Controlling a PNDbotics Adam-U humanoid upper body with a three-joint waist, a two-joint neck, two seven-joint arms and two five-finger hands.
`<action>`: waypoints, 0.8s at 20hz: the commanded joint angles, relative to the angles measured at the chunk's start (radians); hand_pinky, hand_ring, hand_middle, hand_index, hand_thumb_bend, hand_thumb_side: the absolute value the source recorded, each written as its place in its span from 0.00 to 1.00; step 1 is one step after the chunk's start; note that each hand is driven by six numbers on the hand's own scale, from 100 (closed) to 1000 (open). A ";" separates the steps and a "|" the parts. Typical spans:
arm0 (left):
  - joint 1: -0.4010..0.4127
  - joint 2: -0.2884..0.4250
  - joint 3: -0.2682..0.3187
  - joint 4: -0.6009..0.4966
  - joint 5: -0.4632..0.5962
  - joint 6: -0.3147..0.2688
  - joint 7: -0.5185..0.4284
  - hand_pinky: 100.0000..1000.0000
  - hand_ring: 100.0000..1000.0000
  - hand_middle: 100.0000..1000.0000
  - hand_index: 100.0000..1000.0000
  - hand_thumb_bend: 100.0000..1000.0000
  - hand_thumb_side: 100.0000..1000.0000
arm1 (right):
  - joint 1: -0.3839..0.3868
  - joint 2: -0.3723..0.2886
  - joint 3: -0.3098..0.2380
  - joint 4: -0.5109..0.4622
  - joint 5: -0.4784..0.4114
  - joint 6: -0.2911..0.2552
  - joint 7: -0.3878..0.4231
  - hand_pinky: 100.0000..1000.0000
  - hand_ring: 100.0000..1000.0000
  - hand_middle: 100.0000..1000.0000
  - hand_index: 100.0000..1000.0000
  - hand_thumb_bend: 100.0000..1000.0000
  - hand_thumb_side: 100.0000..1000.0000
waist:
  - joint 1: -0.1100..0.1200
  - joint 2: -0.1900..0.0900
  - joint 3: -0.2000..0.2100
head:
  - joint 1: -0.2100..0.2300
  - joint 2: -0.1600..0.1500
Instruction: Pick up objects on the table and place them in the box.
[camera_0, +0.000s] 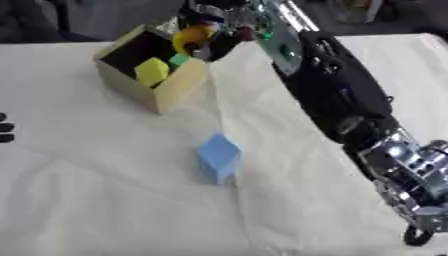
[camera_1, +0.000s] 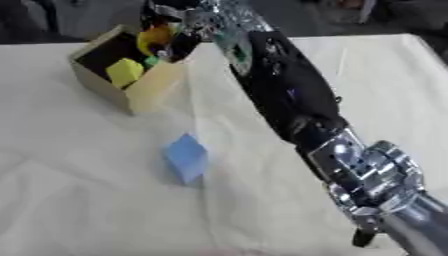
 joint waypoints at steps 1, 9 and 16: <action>-0.020 0.008 -0.008 -0.022 0.005 -0.002 -0.012 0.61 0.59 0.58 0.73 0.00 0.72 | -0.028 0.065 -0.060 0.063 0.111 0.040 -0.105 0.76 0.58 0.41 0.68 0.00 0.00 | -0.002 0.005 0.016 | -0.025 -0.023; -0.040 0.005 -0.022 -0.022 0.014 -0.002 -0.027 0.61 0.59 0.58 0.73 0.00 0.72 | -0.019 0.137 -0.169 0.180 0.316 0.214 -0.416 0.77 0.68 0.69 0.92 0.00 0.00 | -0.005 0.024 0.065 | -0.062 -0.042; -0.043 0.004 -0.026 -0.021 0.015 -0.001 -0.028 0.61 0.59 0.58 0.73 0.00 0.72 | -0.022 0.130 -0.207 0.231 0.414 0.416 -0.490 0.80 0.76 0.83 1.00 0.00 0.00 | -0.006 0.026 0.069 | -0.066 -0.049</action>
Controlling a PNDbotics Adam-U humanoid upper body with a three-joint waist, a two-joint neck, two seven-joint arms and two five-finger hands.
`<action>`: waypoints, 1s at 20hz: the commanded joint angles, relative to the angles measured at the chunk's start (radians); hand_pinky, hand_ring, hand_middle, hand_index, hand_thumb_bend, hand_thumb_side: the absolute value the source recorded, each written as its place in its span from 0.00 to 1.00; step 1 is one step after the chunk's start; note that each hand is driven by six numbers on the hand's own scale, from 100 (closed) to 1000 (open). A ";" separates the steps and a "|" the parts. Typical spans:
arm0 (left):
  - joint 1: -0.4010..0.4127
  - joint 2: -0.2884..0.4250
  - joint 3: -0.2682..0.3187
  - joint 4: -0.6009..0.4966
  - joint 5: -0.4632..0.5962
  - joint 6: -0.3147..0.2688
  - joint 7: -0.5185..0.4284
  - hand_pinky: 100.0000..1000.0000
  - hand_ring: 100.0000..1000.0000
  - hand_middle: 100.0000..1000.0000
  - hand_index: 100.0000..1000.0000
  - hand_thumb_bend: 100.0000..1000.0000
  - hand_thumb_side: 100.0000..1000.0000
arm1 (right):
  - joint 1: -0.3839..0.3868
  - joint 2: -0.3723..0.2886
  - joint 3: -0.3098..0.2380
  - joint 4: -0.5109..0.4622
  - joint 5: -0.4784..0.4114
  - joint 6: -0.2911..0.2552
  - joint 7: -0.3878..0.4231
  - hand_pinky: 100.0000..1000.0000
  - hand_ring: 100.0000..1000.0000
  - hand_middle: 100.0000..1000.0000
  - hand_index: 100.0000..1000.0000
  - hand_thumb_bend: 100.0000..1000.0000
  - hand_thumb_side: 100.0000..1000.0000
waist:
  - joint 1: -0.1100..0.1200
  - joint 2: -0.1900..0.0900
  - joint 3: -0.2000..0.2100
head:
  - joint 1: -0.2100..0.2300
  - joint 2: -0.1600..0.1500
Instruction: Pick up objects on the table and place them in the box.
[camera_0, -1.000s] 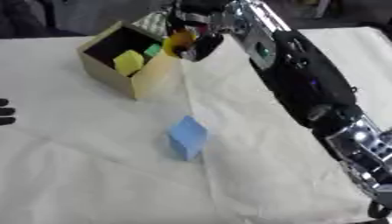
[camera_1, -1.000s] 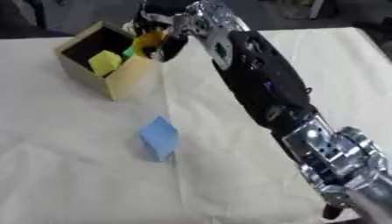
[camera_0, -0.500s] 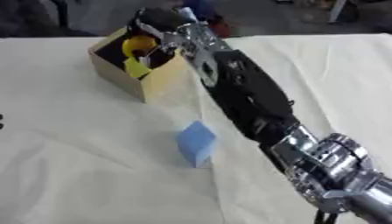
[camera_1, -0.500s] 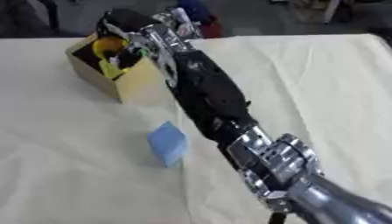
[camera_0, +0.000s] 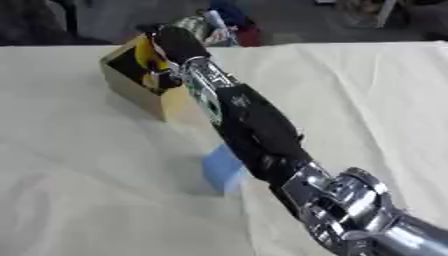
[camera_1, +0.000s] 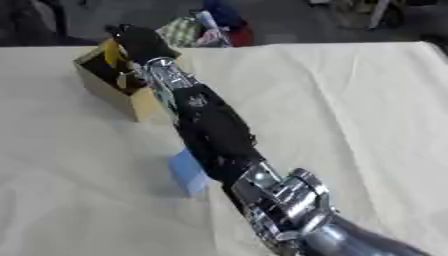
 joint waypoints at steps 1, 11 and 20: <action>-0.014 0.012 -0.002 -0.021 0.003 -0.002 -0.005 0.61 0.59 0.58 0.73 0.00 0.72 | -0.027 -0.011 -0.022 0.002 0.043 0.116 -0.040 0.80 0.76 0.84 1.00 0.00 0.00 | -0.006 -0.001 0.005 | -0.006 -0.017; -0.018 0.013 -0.008 -0.021 0.005 -0.001 -0.008 0.60 0.59 0.57 0.73 0.00 0.72 | -0.063 -0.019 -0.035 0.000 -0.019 0.229 -0.133 0.83 0.82 0.93 1.00 0.00 0.00 | -0.015 -0.005 0.033 | -0.023 -0.025; -0.039 0.007 -0.017 -0.024 0.010 -0.001 -0.018 0.61 0.59 0.57 0.73 0.00 0.72 | -0.057 -0.017 -0.037 0.026 -0.089 0.155 0.033 1.00 1.00 1.00 1.00 0.00 0.41 | -0.021 0.008 0.077 | -0.048 -0.038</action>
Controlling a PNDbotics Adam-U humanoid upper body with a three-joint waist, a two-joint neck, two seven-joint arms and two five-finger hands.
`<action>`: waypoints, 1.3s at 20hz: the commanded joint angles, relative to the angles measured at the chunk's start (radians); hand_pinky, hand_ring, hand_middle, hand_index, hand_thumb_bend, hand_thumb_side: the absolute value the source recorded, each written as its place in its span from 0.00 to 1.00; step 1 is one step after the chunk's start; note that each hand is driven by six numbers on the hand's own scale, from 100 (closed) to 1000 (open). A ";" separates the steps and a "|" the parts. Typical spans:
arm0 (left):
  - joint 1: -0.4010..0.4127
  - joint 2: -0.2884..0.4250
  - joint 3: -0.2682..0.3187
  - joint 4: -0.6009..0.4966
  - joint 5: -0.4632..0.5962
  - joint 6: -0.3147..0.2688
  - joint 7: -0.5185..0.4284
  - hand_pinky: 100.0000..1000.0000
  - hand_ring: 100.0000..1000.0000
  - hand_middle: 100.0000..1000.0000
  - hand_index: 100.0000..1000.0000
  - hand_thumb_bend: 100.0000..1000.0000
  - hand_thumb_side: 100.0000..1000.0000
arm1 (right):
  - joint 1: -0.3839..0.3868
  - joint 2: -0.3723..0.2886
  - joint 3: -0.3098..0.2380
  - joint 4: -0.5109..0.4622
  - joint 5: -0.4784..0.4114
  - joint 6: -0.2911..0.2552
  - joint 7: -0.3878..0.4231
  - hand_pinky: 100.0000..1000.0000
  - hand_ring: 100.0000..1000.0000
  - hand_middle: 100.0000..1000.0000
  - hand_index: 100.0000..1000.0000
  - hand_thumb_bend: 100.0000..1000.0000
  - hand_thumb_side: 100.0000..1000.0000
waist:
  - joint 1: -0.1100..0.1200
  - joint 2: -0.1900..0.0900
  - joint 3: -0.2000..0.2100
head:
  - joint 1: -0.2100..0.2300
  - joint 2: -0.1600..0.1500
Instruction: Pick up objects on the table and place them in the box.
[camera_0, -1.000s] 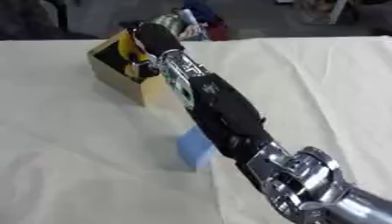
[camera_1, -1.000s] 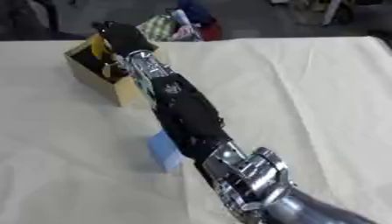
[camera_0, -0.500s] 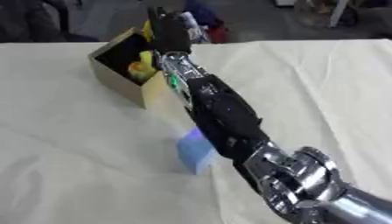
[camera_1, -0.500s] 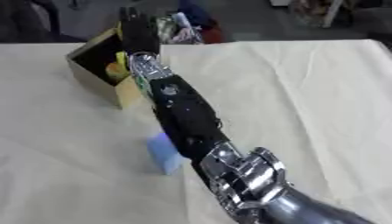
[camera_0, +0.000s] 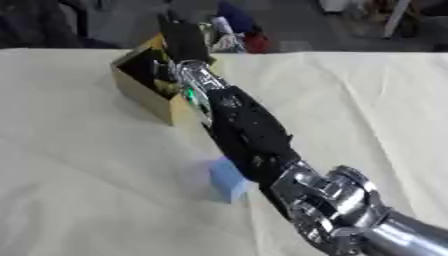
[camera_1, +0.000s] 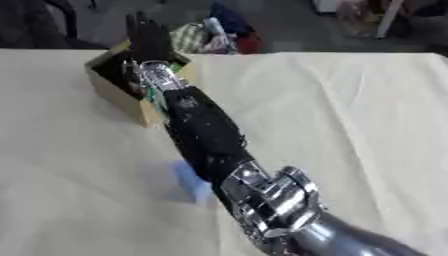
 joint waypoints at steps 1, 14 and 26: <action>-0.013 0.007 0.001 -0.024 0.005 -0.001 -0.004 0.61 0.59 0.57 0.73 0.00 0.72 | -0.023 -0.013 -0.007 -0.009 -0.012 -0.011 0.056 1.00 1.00 1.00 1.00 0.00 0.42 | -0.011 0.000 0.002 | -0.006 -0.015; 0.045 0.008 0.035 -0.017 -0.007 0.000 0.026 0.61 0.59 0.57 0.73 0.00 0.72 | -0.025 -0.132 0.151 -0.224 -0.309 -0.327 0.320 0.94 0.93 0.97 1.00 0.00 0.11 | 0.000 -0.052 -0.126 | 0.042 0.036; 0.097 0.032 0.098 -0.015 -0.041 0.009 0.094 0.61 0.59 0.57 0.73 0.00 0.72 | 0.233 -0.451 0.524 -0.802 -0.931 -0.560 0.995 0.97 1.00 1.00 1.00 0.00 0.12 | -0.007 -0.085 -0.283 | 0.134 0.086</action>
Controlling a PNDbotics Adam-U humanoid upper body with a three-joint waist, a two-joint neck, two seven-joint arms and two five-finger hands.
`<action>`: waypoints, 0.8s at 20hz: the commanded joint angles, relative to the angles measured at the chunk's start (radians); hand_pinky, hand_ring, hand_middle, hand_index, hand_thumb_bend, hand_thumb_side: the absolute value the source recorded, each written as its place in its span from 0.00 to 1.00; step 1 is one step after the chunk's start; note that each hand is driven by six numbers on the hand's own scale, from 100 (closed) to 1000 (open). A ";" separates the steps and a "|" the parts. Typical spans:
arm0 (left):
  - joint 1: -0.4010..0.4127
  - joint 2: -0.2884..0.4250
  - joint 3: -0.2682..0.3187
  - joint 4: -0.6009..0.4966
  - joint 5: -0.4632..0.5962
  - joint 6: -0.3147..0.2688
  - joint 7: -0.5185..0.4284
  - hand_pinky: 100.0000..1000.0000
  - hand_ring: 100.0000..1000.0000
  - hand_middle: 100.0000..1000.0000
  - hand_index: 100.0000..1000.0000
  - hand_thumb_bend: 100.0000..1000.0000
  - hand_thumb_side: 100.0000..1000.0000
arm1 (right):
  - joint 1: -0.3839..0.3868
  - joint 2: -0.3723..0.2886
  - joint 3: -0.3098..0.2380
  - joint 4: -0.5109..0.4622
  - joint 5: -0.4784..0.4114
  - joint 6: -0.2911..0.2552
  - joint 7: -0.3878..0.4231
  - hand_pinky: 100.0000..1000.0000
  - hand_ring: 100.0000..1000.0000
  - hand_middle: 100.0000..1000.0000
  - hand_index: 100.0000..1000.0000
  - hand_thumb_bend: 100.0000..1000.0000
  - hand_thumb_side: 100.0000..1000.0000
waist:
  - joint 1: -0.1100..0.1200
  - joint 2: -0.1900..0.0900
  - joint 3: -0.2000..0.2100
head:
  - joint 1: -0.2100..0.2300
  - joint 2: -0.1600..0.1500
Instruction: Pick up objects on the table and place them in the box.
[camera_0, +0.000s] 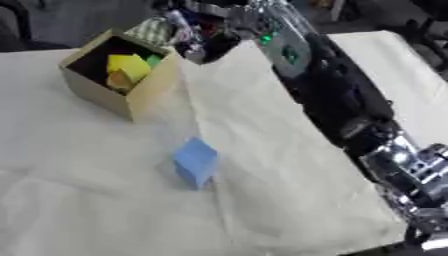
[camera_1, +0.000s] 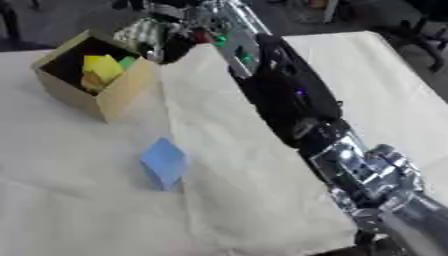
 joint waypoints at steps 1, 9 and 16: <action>-0.002 0.030 0.010 -0.016 -0.009 0.000 0.007 0.61 0.59 0.57 0.73 0.00 0.72 | 0.017 -0.051 0.086 -0.112 -0.050 -0.027 0.120 0.97 1.00 1.00 1.00 0.00 0.17 | -0.002 -0.031 0.001 | 0.012 0.005; -0.007 0.027 0.004 -0.016 -0.008 -0.002 0.000 0.61 0.59 0.57 0.73 0.00 0.72 | 0.079 -0.006 0.224 -0.054 0.163 -0.189 0.138 0.97 1.00 1.00 1.00 0.00 0.49 | 0.003 -0.029 0.008 | 0.020 0.001; -0.012 0.025 0.003 -0.016 -0.006 -0.002 -0.002 0.61 0.59 0.57 0.73 0.00 0.72 | 0.101 0.016 0.224 0.022 0.327 -0.315 0.139 0.97 1.00 1.00 1.00 0.04 0.41 | 0.007 -0.018 0.017 | 0.022 -0.006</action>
